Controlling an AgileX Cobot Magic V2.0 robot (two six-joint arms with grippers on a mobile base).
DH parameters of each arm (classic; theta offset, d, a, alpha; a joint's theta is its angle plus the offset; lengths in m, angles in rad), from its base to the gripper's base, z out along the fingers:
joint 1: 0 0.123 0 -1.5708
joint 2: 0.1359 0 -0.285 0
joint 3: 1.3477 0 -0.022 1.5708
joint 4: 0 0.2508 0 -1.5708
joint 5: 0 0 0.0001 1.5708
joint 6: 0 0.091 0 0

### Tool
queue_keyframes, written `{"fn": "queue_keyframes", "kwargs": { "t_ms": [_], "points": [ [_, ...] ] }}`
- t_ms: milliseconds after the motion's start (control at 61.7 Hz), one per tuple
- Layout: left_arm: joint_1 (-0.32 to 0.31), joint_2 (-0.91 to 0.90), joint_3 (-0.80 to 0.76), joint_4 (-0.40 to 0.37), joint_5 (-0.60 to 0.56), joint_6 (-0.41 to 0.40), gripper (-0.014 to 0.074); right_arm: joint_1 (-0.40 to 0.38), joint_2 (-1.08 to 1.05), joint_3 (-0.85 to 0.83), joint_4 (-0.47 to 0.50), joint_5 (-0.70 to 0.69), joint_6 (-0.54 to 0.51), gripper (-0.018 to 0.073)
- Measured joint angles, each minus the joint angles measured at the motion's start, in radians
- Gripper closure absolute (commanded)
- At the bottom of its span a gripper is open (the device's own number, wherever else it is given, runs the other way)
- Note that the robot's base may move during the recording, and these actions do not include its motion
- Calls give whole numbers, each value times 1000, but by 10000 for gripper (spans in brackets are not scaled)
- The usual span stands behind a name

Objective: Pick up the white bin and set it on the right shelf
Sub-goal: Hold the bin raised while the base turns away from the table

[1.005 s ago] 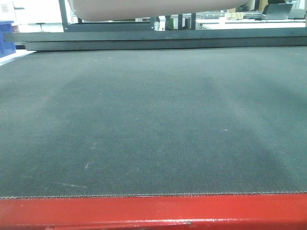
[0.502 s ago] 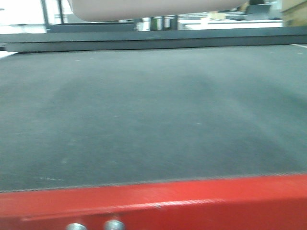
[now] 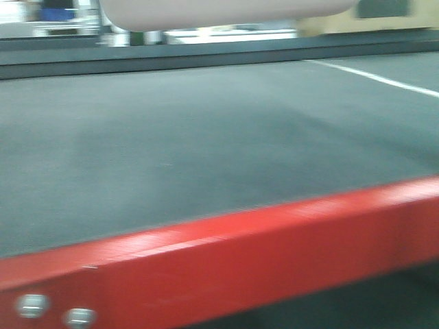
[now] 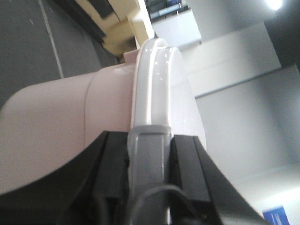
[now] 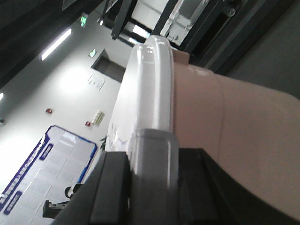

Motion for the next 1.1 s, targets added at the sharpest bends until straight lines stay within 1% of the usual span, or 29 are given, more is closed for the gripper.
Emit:
{"fn": "queue_keyframes", "kwargs": {
  "t_ms": [519, 1102],
  "points": [
    [-14, 0, 0, 17, 17, -2, 723, 2, 0, 0, 14, -83, 0, 493],
    [-16, 0, 0, 20, 22, -5, 723, 2, 0, 0, 17, -90, 0, 493]
  ]
}}
